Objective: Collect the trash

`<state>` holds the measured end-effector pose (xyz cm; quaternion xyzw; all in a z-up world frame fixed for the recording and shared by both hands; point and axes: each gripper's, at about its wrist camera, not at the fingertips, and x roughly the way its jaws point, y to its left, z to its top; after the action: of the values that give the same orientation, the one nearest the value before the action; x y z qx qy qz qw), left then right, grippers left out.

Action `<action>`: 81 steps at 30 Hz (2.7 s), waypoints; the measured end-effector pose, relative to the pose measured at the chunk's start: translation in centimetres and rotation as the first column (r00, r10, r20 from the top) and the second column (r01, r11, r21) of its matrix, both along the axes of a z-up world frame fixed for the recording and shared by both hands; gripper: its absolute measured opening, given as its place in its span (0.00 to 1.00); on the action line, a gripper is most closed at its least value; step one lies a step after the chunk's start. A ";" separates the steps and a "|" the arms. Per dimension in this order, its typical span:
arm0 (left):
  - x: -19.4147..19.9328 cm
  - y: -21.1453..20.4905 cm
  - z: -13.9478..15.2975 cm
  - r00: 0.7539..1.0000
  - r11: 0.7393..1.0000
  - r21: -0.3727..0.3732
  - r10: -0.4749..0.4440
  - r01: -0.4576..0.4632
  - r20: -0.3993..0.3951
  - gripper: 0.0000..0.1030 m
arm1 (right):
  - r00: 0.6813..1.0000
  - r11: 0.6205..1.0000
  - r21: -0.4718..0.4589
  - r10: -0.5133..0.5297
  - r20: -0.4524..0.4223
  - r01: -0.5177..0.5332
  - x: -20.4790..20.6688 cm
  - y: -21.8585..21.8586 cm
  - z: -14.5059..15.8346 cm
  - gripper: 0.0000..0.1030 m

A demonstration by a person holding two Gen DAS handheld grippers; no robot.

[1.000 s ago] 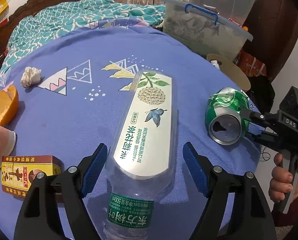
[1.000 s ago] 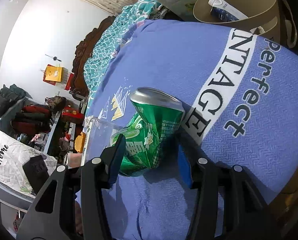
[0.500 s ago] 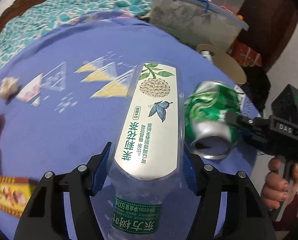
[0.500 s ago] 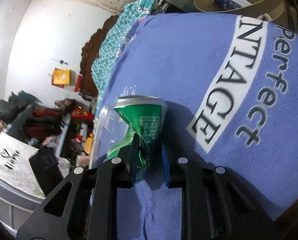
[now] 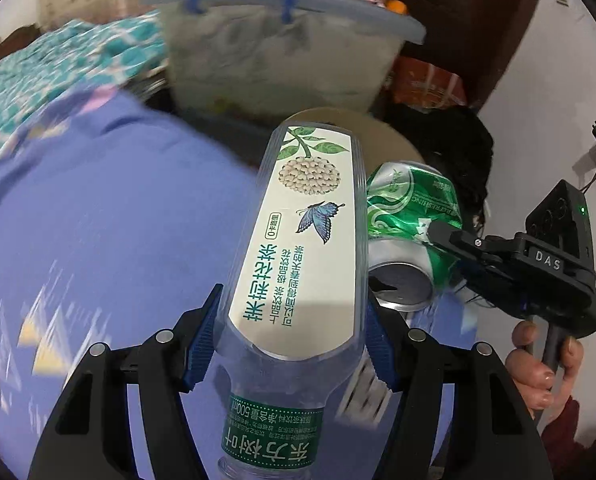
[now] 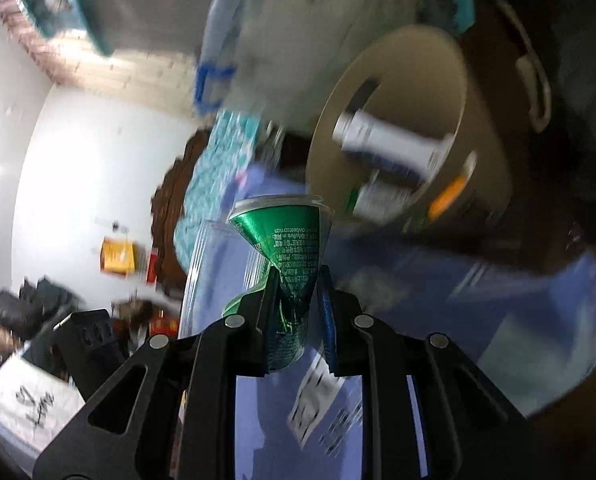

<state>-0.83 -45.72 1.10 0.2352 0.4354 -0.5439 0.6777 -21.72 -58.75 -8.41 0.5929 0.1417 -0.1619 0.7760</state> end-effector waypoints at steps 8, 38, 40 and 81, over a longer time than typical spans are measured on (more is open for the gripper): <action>-0.4 -9.6 -1.3 0.997 0.998 0.023 -0.066 0.067 -0.045 0.60 | 0.981 0.984 -0.115 -0.152 -0.123 0.138 -1.4 -5.6 0.7 0.21; 2.9 20.8 -0.1 0.972 0.971 -0.089 0.213 -0.221 -0.095 0.74 | 0.978 0.943 -0.294 0.102 -0.182 -0.153 8.1 8.7 3.8 0.67; 3.8 26.0 -0.6 0.949 0.950 -0.084 0.289 -0.300 -0.122 0.74 | 0.963 0.923 -0.304 0.182 -0.198 -0.237 10.4 11.0 3.9 0.65; 9.2 49.3 -3.0 0.581 0.582 -0.013 0.812 -0.813 -0.052 0.80 | 0.573 0.357 -0.461 0.637 -0.516 -0.813 22.5 41.1 2.5 0.50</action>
<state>8.34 3.63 -1.93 -0.0128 0.4989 -0.1862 0.8463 0.78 -17.65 -5.95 0.1269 0.4194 0.0897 0.8944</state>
